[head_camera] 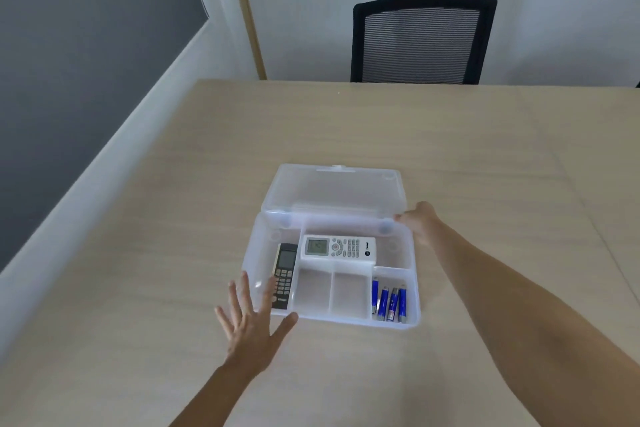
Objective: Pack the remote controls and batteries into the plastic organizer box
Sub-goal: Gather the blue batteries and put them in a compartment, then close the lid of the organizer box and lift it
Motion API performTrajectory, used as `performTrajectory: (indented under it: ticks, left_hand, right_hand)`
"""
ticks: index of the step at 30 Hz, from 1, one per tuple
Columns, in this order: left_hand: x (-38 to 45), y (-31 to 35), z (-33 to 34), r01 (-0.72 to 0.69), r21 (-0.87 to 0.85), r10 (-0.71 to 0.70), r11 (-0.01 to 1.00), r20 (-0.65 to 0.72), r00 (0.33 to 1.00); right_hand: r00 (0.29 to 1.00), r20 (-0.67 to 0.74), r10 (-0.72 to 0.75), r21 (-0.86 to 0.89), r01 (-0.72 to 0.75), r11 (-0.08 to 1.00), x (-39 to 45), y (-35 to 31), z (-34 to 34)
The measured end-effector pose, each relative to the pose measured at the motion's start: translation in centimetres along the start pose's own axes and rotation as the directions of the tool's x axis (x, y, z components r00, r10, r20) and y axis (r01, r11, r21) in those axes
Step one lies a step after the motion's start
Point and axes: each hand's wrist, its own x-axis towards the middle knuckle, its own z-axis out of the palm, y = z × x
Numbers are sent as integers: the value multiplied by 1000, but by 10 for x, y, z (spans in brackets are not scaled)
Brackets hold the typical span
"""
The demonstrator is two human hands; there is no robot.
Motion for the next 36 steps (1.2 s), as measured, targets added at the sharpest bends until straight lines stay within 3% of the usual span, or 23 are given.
performTrajectory:
  ticks: [4,7,10,12,14,16,18,20,22,24,25,27,29,31,33,36]
  left_hand:
    - [3,0,5,23,3,-23,1000,8,1000]
    - [-19,2,-11,4,-8,-5,1000,-47,999]
    - [-17,9,-9,2,-52,-3,999,-5,1000]
    - [-34,2,-10,-11,-145,10,989,-10,1000]
    - [-52,1,-17,-26,-396,21,918,-17,1000]
    - [-42,2,-22,50,-711,-75,702,-5,997]
    - [-27,1,-45,216,-935,-214,282,158,964]
    - [-16,-11,-59,286,-949,-251,-130,311,917]
    - [-11,-23,-73,262,-904,-227,-338,348,910]
    - [-6,-33,-75,279,-919,-182,-280,336,924]
    - [1,-32,-72,310,-936,-175,-166,337,925]
    - [13,-24,-66,361,-918,-193,163,329,924]
    - [19,-15,-59,344,-771,-241,536,250,938]
    - [21,-11,-51,261,-583,-227,769,132,965]
    - [23,-9,-44,237,-480,-223,844,87,971]
    - [23,-7,-40,212,-511,-215,833,53,975]
  right_hand:
    - [994,96,48,25,-50,998,13,5,-1]
    - [999,17,-28,171,25,985,-21,-5,-14]
    - [987,-81,-140,253,157,955,-37,-6,-22]
    - [969,-67,-236,320,245,915,-70,3,-21]
    - [965,25,-260,472,218,854,-110,8,-29]
    - [946,178,-270,658,90,748,-123,10,-42]
    - [940,234,-248,733,-3,680,-133,12,-51]
    - [944,262,-199,607,-1,795,-145,23,-53]
    - [922,320,-218,422,67,904,-157,40,-42]
    - [922,321,-214,286,121,951,-164,60,-25]
    - [932,287,-219,219,158,963,-163,66,-17]
    - [946,217,-243,58,236,970,-154,79,-5]
    - [960,200,-196,-62,212,975,-144,94,8]
    - [983,131,-132,-134,149,980,-149,103,20]
    - [991,73,-111,-164,122,979,-159,100,27]
    - [996,22,-90,-179,92,979,-153,100,32]
